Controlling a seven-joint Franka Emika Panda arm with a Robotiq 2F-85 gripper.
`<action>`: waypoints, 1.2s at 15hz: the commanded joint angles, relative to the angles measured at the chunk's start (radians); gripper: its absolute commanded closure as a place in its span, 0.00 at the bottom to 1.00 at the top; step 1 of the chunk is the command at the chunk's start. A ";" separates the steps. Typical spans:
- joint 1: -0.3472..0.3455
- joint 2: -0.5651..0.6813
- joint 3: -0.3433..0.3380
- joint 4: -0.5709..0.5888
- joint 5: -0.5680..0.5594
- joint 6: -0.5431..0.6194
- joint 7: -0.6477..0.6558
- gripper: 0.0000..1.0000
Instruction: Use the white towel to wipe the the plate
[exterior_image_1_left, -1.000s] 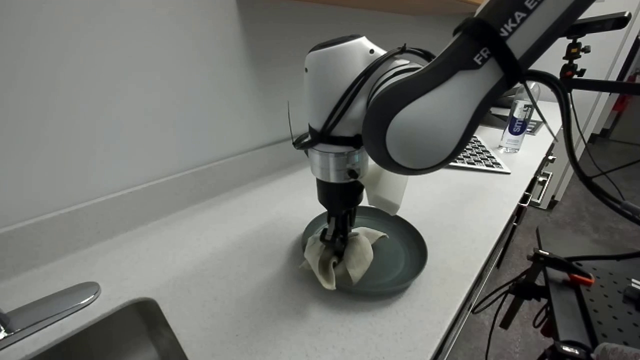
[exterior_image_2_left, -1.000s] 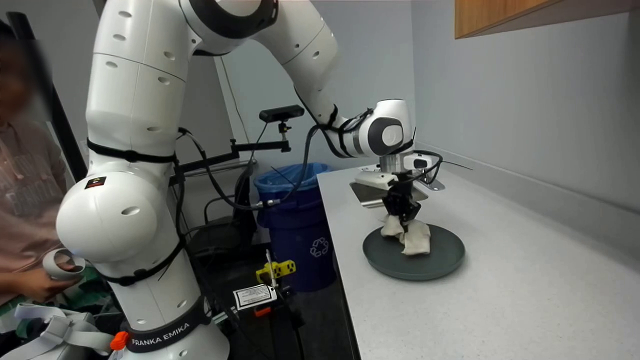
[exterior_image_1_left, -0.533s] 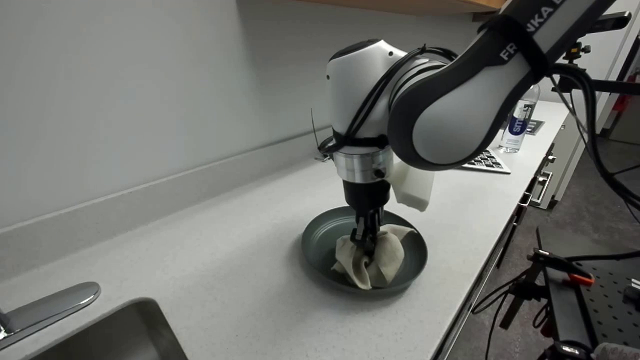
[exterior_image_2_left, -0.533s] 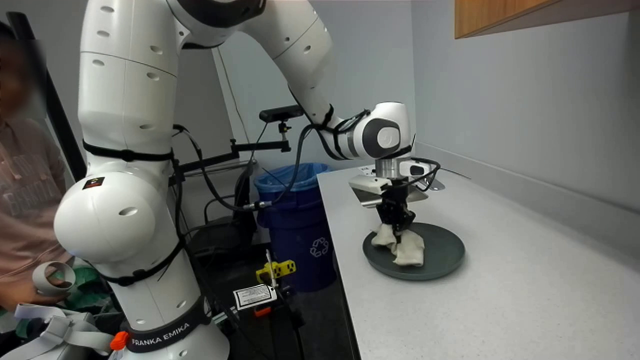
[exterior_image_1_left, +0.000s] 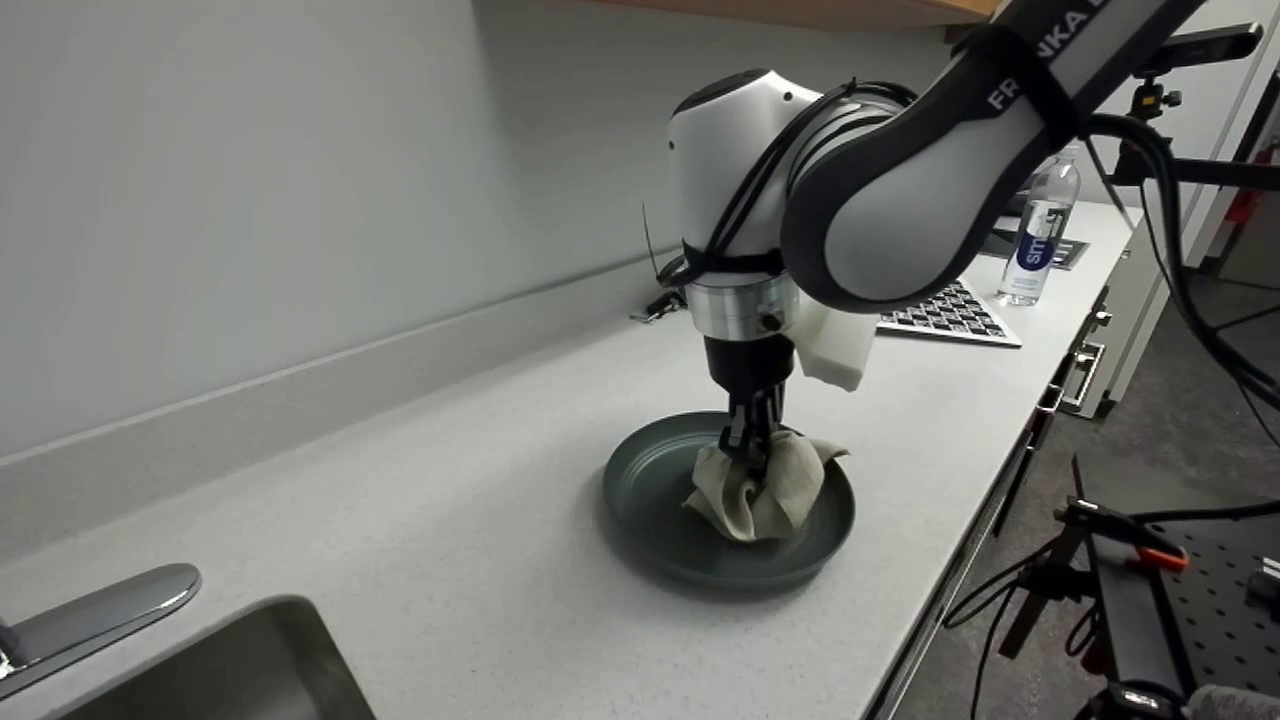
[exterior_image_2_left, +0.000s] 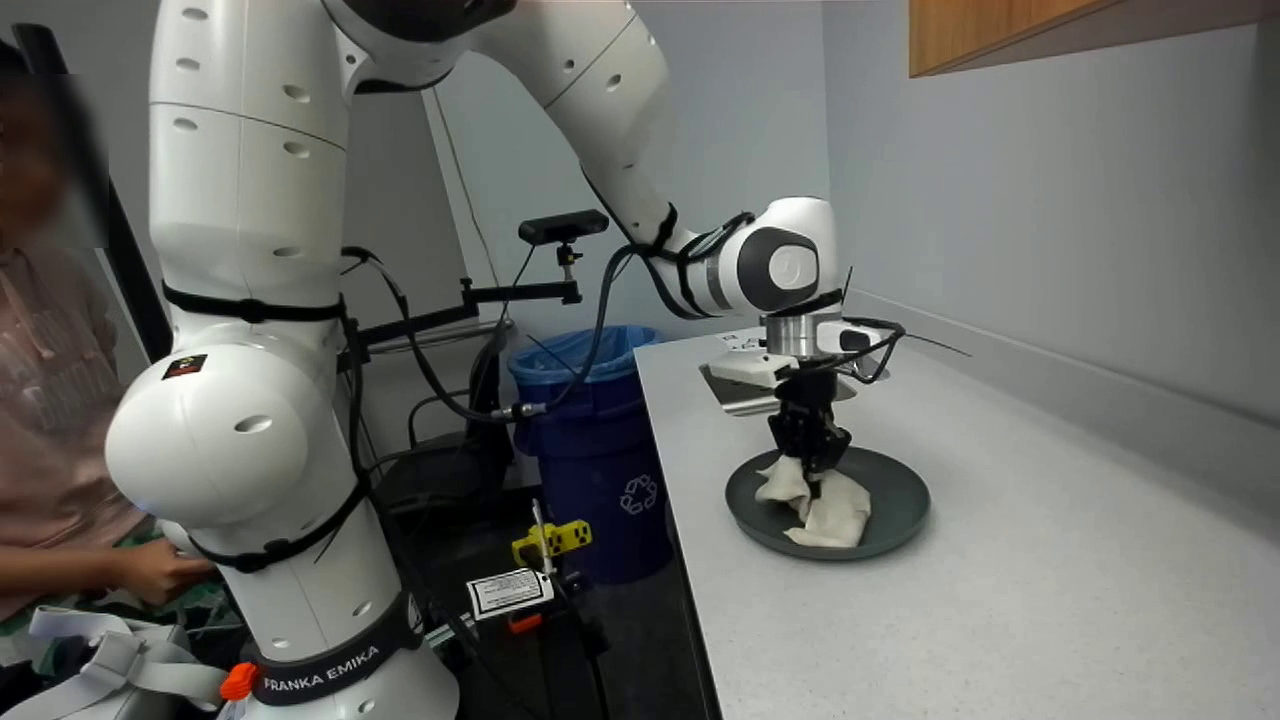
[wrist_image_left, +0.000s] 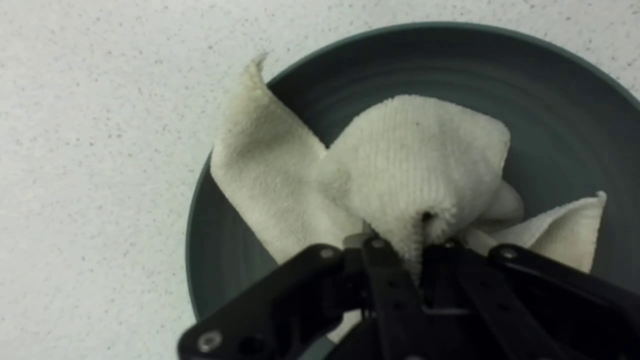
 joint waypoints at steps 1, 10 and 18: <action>0.008 0.046 -0.001 0.085 -0.041 -0.008 0.014 0.97; 0.022 0.161 0.080 0.231 0.026 0.073 -0.057 0.97; 0.007 0.170 0.163 0.261 0.137 0.094 -0.172 0.97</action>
